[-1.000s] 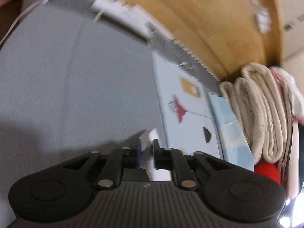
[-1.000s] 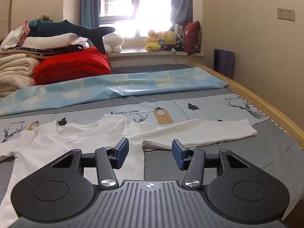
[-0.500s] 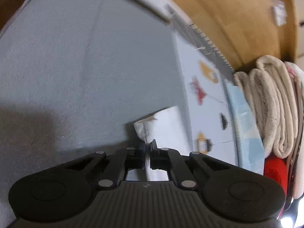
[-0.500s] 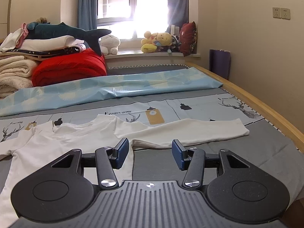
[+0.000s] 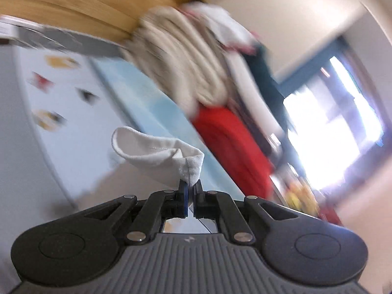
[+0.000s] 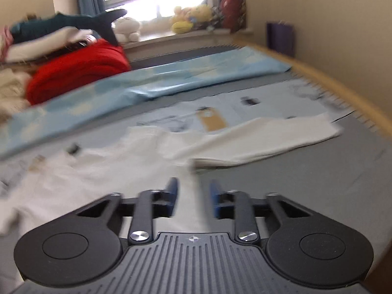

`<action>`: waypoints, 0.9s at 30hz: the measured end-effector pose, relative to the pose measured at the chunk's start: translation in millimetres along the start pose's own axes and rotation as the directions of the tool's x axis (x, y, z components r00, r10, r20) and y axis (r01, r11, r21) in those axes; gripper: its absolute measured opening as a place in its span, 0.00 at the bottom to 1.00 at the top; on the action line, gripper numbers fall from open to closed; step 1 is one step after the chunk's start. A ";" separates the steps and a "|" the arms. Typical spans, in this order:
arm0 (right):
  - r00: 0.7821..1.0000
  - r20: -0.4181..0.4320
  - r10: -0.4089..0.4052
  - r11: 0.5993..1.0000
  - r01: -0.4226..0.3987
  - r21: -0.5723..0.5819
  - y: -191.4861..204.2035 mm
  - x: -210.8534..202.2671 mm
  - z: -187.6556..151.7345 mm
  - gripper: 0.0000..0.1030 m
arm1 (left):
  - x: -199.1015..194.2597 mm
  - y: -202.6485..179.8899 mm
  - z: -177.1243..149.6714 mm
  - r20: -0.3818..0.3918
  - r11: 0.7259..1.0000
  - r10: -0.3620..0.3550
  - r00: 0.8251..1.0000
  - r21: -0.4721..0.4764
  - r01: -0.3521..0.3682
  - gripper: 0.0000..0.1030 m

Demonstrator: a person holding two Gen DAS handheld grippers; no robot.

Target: Fold small clothes

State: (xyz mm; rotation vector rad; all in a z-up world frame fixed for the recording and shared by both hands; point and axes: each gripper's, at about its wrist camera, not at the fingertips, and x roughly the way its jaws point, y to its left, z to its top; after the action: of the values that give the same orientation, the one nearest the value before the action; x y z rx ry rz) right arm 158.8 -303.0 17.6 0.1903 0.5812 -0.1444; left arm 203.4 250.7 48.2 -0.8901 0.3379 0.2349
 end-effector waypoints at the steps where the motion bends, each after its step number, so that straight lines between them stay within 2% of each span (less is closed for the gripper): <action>1: 0.998 -0.006 0.055 0.998 -0.055 0.026 6.8 6.7 6.0 0.06 | 10.0 -15.4 -22.8 -0.035 0.999 -0.026 0.999 0.044 0.028 0.03; 2: 0.994 -0.003 0.106 0.993 -0.106 0.044 14.0 15.0 12.1 0.06 | 22.1 -28.3 -45.9 -0.080 0.995 -0.042 0.996 0.091 0.049 0.03; 4: 0.992 0.009 0.129 0.991 -0.129 0.047 26.3 29.0 22.2 0.06 | 47.3 -47.0 -85.0 -0.200 0.990 -0.007 0.980 0.137 0.035 0.03; 5: 0.992 0.003 0.129 0.990 -0.129 0.048 30.0 37.6 26.2 0.07 | 60.5 -53.3 -99.7 -0.263 0.991 0.004 0.965 0.129 0.031 0.03; 7: 0.990 -0.028 0.140 0.988 -0.138 0.063 31.1 58.7 27.0 0.07 | 79.6 -61.2 -120.8 -0.325 0.994 -0.008 0.946 0.097 0.042 0.03; 10: 0.982 -0.104 0.158 0.983 -0.146 0.110 23.9 90.0 9.7 0.07 | 102.2 -74.9 -142.3 -0.346 0.996 -0.008 0.938 0.080 0.038 0.03; 11: 0.973 -0.180 0.148 0.982 -0.122 0.147 21.7 104.3 4.9 0.10 | 109.7 -80.5 -149.3 -0.349 0.997 -0.003 0.937 0.075 0.031 0.03; 13: 0.950 -0.224 0.218 0.957 -0.163 0.239 18.9 117.2 -3.1 0.10 | 118.8 -90.3 -158.3 -0.343 0.998 -0.018 0.939 0.052 0.039 0.03; 14: 0.945 -0.231 0.233 0.954 -0.175 0.245 20.6 121.2 -2.7 0.10 | 122.2 -101.5 -163.8 -0.333 0.997 -0.047 0.942 0.049 0.067 0.03; 15: 0.950 -0.222 0.220 0.960 -0.170 0.224 23.5 123.2 -1.5 0.10 | 124.3 -112.9 -163.8 -0.326 0.994 -0.074 0.943 0.056 0.097 0.03; 16: 0.956 -0.210 0.205 0.966 -0.164 0.199 26.4 124.8 0.0 0.10 | 122.4 -128.4 -170.9 -0.325 0.986 -0.123 0.938 0.069 0.154 0.03; 17: 0.959 -0.203 0.197 0.969 -0.159 0.187 28.2 127.7 1.9 0.10 | 122.8 -141.2 -178.4 -0.338 0.974 -0.175 0.925 0.078 0.213 0.03; 18: 0.961 -0.197 0.195 0.969 -0.157 0.191 27.0 130.5 5.0 0.10 | 125.9 -152.6 -187.1 -0.373 0.957 -0.228 0.899 0.082 0.277 0.04; 19: 0.962 -0.191 0.196 0.966 -0.156 0.206 25.4 134.4 6.4 0.10 | 130.7 -163.4 -199.6 -0.444 0.936 -0.278 0.852 0.075 0.345 0.06; 20: 0.962 -0.189 0.198 0.963 -0.154 0.221 22.9 139.8 8.2 0.10 | 140.8 -173.0 -214.6 -0.553 0.916 -0.304 0.776 0.055 0.398 0.24; 21: 0.962 -0.189 0.197 0.961 -0.152 0.230 19.8 144.1 9.5 0.10 | 151.5 -177.2 -227.5 -0.644 0.902 -0.314 0.698 0.027 0.431 0.33; 22: 0.962 -0.190 0.193 0.961 -0.146 0.237 17.0 148.7 9.3 0.10 | 159.7 -176.2 -237.9 -0.701 0.899 -0.304 0.645 0.013 0.438 0.40; 23: 0.962 -0.195 0.190 0.959 -0.139 0.247 13.7 153.4 8.9 0.14 | 163.9 -171.9 -242.5 -0.709 0.911 -0.254 0.658 0.054 0.409 0.40; 25: 0.959 -0.219 0.182 0.949 -0.113 0.295 5.7 163.1 6.7 0.22 | 171.5 -156.8 -235.5 -0.665 0.935 -0.123 0.736 0.170 0.310 0.40; 27: 0.950 -0.241 0.197 0.927 -0.100 0.363 -3.8 172.5 4.2 0.28 | 179.3 -137.7 -217.7 -0.597 0.952 -0.022 0.802 0.232 0.199 0.39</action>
State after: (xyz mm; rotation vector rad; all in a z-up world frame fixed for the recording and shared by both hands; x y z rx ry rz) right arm 302.8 -321.6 -75.6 0.6052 0.8132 -0.0702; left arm 373.8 5.4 -48.3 -0.6738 0.8770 -0.2141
